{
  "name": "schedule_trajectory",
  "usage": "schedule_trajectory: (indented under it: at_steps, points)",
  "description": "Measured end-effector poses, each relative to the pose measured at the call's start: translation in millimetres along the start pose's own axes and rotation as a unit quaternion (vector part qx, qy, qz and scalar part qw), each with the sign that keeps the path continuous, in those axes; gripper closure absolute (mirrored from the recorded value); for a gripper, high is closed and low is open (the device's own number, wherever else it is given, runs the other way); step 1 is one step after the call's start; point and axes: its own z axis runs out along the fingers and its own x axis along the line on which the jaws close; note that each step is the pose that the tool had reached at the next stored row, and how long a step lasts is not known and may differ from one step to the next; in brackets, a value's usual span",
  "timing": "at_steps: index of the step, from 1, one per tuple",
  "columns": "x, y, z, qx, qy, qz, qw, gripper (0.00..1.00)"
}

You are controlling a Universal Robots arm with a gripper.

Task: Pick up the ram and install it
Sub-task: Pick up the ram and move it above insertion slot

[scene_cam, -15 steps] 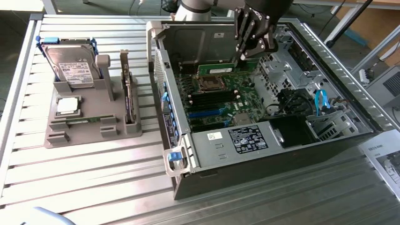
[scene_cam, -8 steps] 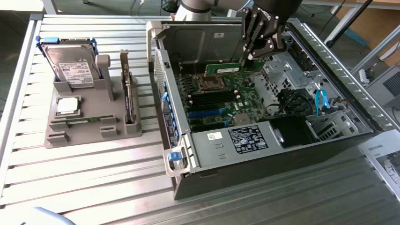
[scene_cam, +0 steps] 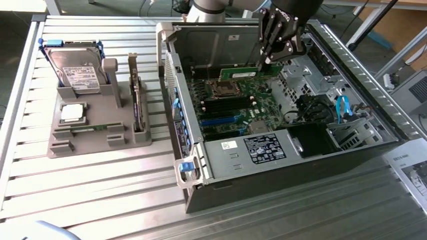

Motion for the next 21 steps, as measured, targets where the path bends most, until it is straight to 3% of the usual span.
schedule_trajectory:
  at_steps: [21]
  points:
    - [-19.4, 0.0, 0.2, 0.0, 0.0, 0.0, 1.0, 0.88]
